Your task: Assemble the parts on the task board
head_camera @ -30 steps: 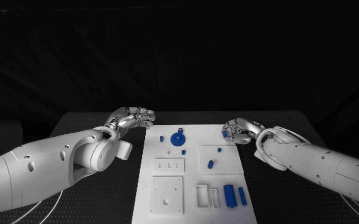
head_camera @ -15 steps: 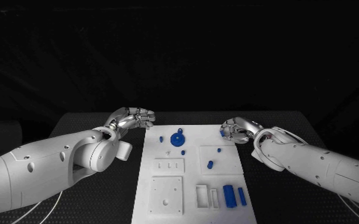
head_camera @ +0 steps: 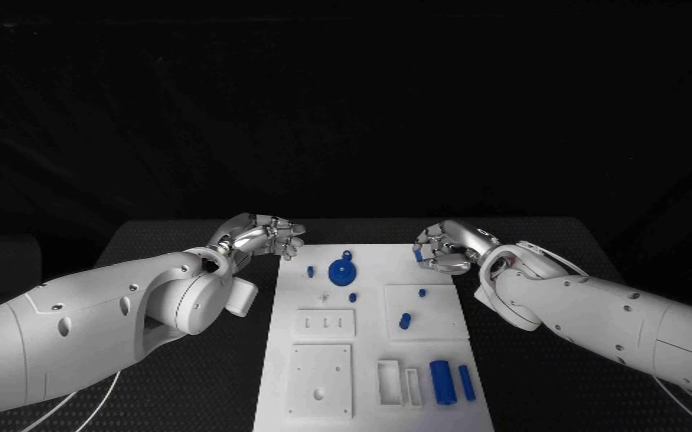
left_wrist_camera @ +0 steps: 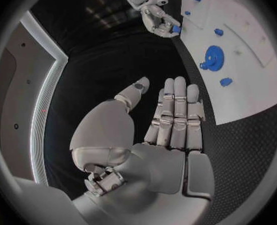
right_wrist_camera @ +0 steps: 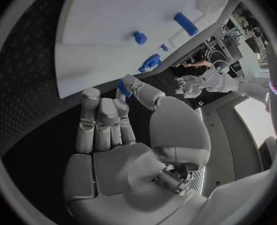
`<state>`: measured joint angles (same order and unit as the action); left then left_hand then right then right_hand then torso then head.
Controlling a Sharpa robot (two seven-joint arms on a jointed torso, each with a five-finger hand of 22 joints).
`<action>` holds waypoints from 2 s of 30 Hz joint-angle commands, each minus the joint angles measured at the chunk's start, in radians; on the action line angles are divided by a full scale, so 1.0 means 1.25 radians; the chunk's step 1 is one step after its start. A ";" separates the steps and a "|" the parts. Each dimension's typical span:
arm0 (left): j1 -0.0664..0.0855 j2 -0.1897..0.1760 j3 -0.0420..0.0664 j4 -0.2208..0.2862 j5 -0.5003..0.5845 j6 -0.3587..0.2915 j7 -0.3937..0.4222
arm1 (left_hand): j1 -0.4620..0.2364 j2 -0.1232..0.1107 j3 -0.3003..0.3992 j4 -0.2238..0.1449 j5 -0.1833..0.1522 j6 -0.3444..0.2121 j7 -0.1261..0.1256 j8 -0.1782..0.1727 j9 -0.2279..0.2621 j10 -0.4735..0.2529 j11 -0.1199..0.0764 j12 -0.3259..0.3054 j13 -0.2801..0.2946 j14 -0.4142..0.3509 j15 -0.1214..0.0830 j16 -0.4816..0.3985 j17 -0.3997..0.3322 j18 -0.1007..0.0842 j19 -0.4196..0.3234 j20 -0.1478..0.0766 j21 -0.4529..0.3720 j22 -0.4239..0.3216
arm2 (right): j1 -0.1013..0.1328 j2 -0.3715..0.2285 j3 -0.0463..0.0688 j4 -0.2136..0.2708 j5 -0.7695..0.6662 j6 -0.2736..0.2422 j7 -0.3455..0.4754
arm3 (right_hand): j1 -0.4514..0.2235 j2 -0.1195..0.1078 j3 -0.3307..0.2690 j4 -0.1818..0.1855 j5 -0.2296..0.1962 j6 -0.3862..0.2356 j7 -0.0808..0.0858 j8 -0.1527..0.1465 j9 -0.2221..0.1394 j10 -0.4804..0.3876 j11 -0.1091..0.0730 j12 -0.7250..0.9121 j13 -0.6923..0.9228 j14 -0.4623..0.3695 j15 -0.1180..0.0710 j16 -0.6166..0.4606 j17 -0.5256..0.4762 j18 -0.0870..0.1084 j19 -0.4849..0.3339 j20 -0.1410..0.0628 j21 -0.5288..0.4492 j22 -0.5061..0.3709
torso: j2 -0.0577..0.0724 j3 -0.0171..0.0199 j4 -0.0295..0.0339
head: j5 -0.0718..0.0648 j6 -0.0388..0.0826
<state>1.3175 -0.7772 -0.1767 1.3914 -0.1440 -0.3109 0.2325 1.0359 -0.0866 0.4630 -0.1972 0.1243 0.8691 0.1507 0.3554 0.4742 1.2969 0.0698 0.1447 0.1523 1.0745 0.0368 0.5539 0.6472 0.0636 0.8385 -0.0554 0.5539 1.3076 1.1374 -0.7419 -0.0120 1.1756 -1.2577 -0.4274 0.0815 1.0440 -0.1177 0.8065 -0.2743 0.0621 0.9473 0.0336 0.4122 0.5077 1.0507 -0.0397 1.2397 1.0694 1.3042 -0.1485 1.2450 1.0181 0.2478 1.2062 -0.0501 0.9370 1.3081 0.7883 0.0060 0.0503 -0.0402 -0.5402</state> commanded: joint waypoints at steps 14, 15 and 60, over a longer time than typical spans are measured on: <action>0.027 0.056 0.001 -0.020 -0.178 0.111 -0.273 | -0.150 -0.029 -0.052 0.138 -0.056 0.046 -0.034 -0.019 -0.002 0.116 -0.057 0.142 0.150 0.078 -0.088 0.224 0.114 0.009 0.079 -0.076 0.159 0.021 | 0.056 0.054 0.000 0.140 -0.197 0.040 -0.232 | -0.003 -0.002 0.030 0.002 -0.003 0.101 0.027 0.007 0.022 0.009 -0.002 0.003 0.001 0.007 0.000 -0.003 0.002 0.011 0.009 -0.004 0.003 0.011 | -0.024 -0.0050 -0.0056 | 0.016 0.001; 0.030 0.061 0.001 -0.020 -0.186 0.109 -0.278 | -0.151 -0.032 -0.052 0.151 -0.058 0.047 -0.036 -0.022 -0.002 0.109 -0.060 0.161 0.168 0.075 -0.095 0.242 0.121 0.012 0.079 -0.085 0.174 0.021 | 0.057 0.061 0.000 0.141 -0.199 0.039 -0.237 | -0.004 -0.002 0.031 0.002 -0.003 0.102 0.027 0.006 0.023 0.009 -0.002 0.003 0.001 0.007 0.000 -0.003 0.002 0.011 0.009 -0.003 0.003 0.011 | -0.025 -0.0053 -0.0054 | 0.017 0.001; 0.035 0.118 0.000 -0.021 -0.247 0.105 -0.333 | -0.065 -0.006 -0.074 0.182 -0.055 0.043 -0.032 -0.053 -0.011 0.036 -0.058 0.262 0.275 0.049 -0.104 0.308 0.100 0.001 0.047 -0.106 0.239 0.012 | 0.056 0.141 -0.008 0.181 -0.228 0.055 -0.272 | -0.007 -0.008 0.047 0.006 0.003 0.102 0.027 0.003 0.032 0.012 -0.002 0.001 0.001 0.010 0.000 -0.004 0.001 0.011 0.013 -0.002 0.003 0.010 | -0.031 -0.0079 -0.0024 | 0.034 -0.002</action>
<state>1.3601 -0.6330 -0.1771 1.3618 -0.4484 -0.1994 -0.1833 0.9515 -0.0985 0.3722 0.0311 0.0532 0.9146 0.1086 0.2934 0.4619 1.3503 -0.0018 0.4677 0.4944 1.1430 -0.0925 0.9354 0.7737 0.0777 0.9020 -0.1235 0.8510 1.3077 1.2078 -0.5663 -0.0220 1.4002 -1.5289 -0.3728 -0.2566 1.0337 -0.1336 0.8585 -0.2663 0.0610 0.9535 0.0275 0.4112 0.5083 1.0618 -0.0428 1.2391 1.0698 1.3112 -0.1478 1.2451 1.0189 0.2482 1.2183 -0.0518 0.9369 1.3076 0.7503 -0.0033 0.0468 0.0039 -0.5439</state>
